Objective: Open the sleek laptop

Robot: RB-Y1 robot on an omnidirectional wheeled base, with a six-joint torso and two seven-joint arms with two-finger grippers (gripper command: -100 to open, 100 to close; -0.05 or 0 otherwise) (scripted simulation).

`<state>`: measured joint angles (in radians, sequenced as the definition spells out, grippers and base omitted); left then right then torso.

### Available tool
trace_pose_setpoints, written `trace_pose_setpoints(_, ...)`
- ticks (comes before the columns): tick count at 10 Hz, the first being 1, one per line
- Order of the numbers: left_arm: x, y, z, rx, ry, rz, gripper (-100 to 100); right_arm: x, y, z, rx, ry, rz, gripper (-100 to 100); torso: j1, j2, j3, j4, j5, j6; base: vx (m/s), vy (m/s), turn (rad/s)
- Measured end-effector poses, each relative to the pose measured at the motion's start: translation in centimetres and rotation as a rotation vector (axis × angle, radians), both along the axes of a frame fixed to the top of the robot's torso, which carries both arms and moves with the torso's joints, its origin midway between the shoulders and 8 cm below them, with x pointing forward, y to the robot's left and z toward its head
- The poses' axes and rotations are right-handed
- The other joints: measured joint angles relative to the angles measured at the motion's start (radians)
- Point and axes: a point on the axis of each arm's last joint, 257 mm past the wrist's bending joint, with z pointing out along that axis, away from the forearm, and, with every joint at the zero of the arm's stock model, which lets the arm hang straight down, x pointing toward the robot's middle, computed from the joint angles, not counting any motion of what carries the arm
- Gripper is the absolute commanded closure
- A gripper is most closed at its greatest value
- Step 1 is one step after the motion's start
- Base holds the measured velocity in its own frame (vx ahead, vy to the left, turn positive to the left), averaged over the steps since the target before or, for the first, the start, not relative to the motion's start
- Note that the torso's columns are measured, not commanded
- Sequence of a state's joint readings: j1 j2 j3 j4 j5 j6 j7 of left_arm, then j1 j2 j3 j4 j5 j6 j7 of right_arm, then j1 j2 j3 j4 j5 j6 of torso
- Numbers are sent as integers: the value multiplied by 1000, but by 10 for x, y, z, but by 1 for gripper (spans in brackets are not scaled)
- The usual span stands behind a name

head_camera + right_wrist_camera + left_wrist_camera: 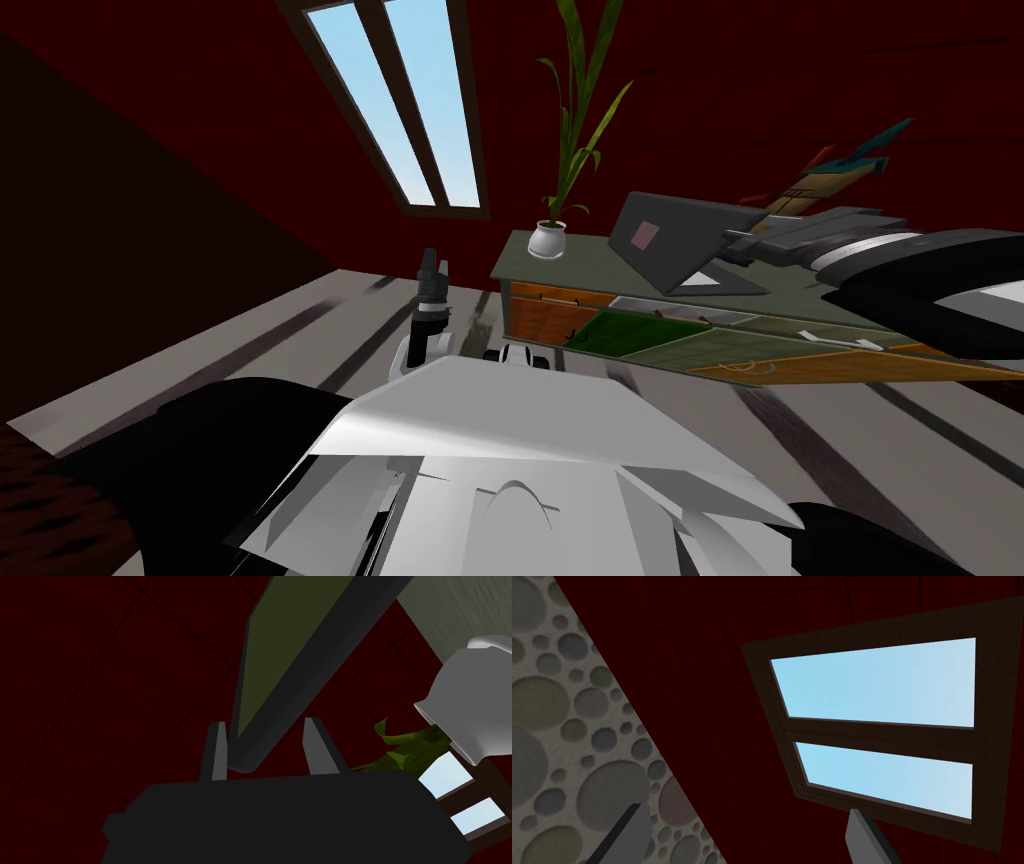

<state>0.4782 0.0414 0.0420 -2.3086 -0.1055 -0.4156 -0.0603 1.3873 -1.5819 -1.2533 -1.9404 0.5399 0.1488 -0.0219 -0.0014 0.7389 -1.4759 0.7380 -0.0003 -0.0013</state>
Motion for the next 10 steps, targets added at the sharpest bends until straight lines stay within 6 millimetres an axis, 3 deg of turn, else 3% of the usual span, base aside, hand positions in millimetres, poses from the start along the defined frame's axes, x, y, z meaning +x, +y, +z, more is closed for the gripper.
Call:
trace_pose_setpoints(1,0,0,0,0,0,0,0,-5,12,0,-1,0,23,100,2,0,0,1,1,2,147,4,-535)
trace_pose_setpoints(5,0,0,0,0,0,0,0,-18,57,1,-5,-10,118,100,3,-2,-1,-1,0,0,126,20,-149)
trace_pose_setpoints(6,0,0,0,0,0,0,0,-19,58,1,-6,-10,122,-100,1,1,1,0,0,-1,4,-30,35)
trace_pose_setpoints(10,0,0,0,0,0,0,0,-16,74,-23,-44,10,127,-100,0,-3,-2,-1,0,1,-8,-79,64)
